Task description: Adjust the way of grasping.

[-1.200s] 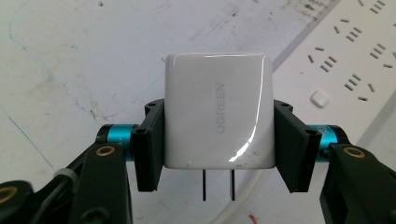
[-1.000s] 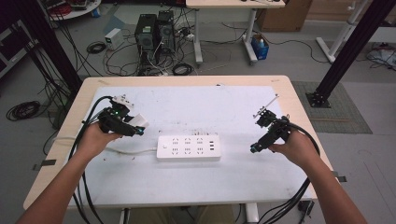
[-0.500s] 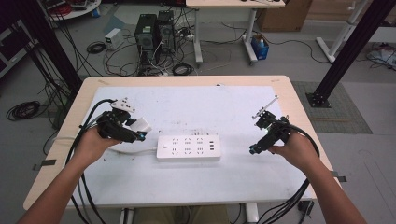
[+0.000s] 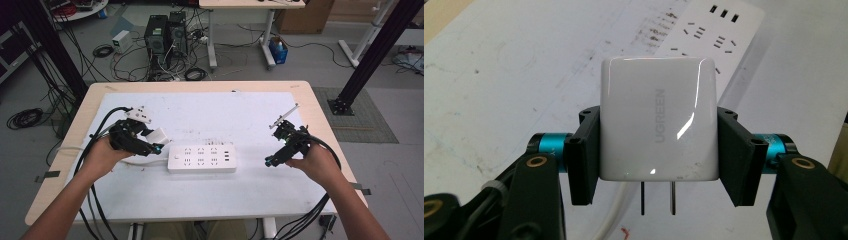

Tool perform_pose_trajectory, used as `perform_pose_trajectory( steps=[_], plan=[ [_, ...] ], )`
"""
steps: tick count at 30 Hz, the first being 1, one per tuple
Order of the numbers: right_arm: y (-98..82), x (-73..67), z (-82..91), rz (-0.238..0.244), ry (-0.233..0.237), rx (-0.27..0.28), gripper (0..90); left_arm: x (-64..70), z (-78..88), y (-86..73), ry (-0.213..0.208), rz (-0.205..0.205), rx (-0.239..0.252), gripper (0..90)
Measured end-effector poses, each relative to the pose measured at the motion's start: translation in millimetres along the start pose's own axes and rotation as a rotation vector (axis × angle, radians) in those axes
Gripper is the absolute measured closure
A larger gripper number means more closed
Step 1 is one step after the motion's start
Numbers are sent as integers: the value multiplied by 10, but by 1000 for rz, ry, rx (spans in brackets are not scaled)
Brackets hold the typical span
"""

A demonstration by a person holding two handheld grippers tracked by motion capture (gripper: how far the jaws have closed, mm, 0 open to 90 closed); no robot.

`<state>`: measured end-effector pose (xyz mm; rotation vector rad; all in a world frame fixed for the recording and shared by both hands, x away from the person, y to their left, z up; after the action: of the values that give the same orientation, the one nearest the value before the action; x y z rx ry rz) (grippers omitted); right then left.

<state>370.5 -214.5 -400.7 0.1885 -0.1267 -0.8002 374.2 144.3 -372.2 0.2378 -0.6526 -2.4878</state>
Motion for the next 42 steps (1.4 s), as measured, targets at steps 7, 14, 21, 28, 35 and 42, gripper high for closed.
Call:
perform_pose_trajectory(
  steps=[7, 14, 21, 28, 35, 42],
  plan=[
    [133, -143, 86, -23, 113, 85, 24, 177, -19, 104, -42, -91, 11, 426],
    [192, -275, 131, -44, 205, 141, 24, 385, -98, 215, -74, -174, 35, 426],
    [259, -408, 177, -63, 301, 200, 24, 531, -159, 292, -98, -248, 61, 425],
    [393, -635, 198, -72, 416, 252, 24, 684, -250, 384, -114, -312, 108, 426],
    [543, -786, 218, -109, 549, 304, 25, 797, -303, 466, -132, -372, 138, 426],
    [617, -911, 234, -120, 611, 330, 26, 871, -366, 541, -151, -414, 148, 426]
  ],
)
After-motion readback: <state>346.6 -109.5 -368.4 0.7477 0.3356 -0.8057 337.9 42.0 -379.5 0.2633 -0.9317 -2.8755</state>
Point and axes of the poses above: each handheld gripper's, and its own axes: z roughly backward along the jaws, y roughly out of its top, x roughly to its right, the point moved 9 cm from there along -z, roughly forward along the jaws, and after that the axes turned 10 degrees about -x, right-handed, at the moved point
